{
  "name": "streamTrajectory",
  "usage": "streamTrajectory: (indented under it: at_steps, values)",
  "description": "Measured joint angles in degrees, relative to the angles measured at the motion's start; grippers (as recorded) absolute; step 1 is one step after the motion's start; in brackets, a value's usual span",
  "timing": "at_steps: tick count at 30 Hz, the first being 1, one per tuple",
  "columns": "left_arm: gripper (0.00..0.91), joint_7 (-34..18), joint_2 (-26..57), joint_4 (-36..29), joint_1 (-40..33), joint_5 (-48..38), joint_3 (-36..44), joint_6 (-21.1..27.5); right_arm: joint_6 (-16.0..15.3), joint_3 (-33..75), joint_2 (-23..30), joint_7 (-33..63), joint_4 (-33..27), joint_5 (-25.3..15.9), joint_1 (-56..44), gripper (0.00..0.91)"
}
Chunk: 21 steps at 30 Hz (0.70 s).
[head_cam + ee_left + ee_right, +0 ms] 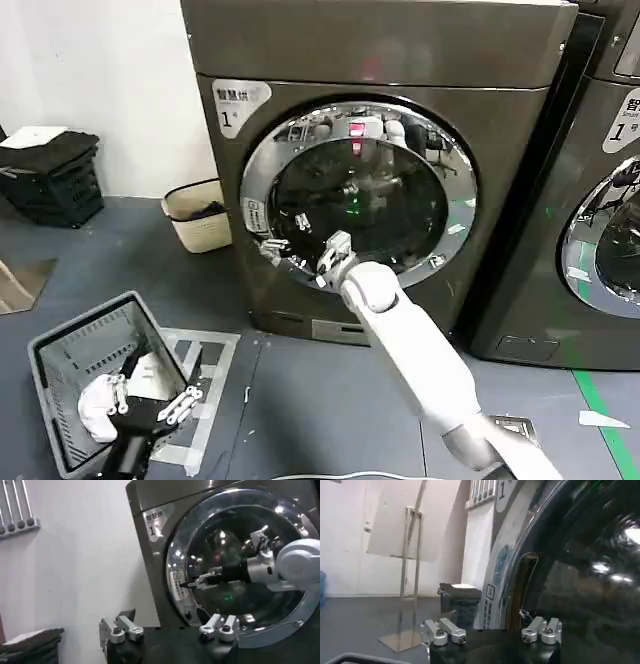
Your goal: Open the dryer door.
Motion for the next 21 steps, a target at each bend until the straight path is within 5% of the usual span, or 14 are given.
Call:
streamTrajectory:
  at_steps: [21]
  values:
    - [0.907,0.0,0.0,0.0,0.1,-0.1,-0.1,0.0,1.3,-2.2,1.5,-4.7,-4.8,0.2,2.9,0.907]
